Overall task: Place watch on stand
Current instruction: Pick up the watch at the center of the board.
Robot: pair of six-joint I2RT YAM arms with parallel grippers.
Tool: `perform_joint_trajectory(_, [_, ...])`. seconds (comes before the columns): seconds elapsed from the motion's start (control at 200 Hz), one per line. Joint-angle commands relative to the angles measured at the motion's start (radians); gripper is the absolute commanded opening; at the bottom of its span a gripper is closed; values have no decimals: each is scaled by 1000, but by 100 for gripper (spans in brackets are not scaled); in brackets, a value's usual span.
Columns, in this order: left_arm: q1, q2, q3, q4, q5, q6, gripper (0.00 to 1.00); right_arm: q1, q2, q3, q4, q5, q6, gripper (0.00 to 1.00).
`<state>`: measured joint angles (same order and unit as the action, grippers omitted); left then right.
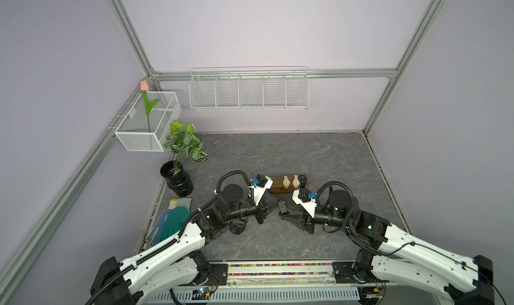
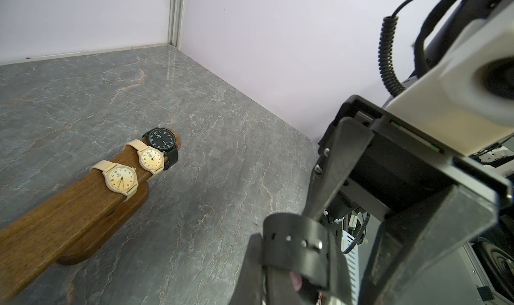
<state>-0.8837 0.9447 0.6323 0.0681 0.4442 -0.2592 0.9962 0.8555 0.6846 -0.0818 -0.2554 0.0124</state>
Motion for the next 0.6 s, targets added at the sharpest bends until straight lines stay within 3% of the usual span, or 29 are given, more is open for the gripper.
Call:
perform_joint_trajectory(0.0, [3, 6, 41, 2, 23, 18, 0, 16, 20, 28, -25, -25, -33, 40])
perform_joint_trajectory(0.18, [3, 6, 41, 10, 19, 18, 0, 32, 40, 33, -42, -15, -39, 32])
perform_joint_trajectory(0.42, [3, 13, 33, 9, -6, 28, 0, 37, 40, 63, -41, 12, 4, 7])
perform_joint_trajectory(0.595, [3, 69, 44, 7, 41, 55, 0, 25, 40, 98, -16, 52, 80, 7])
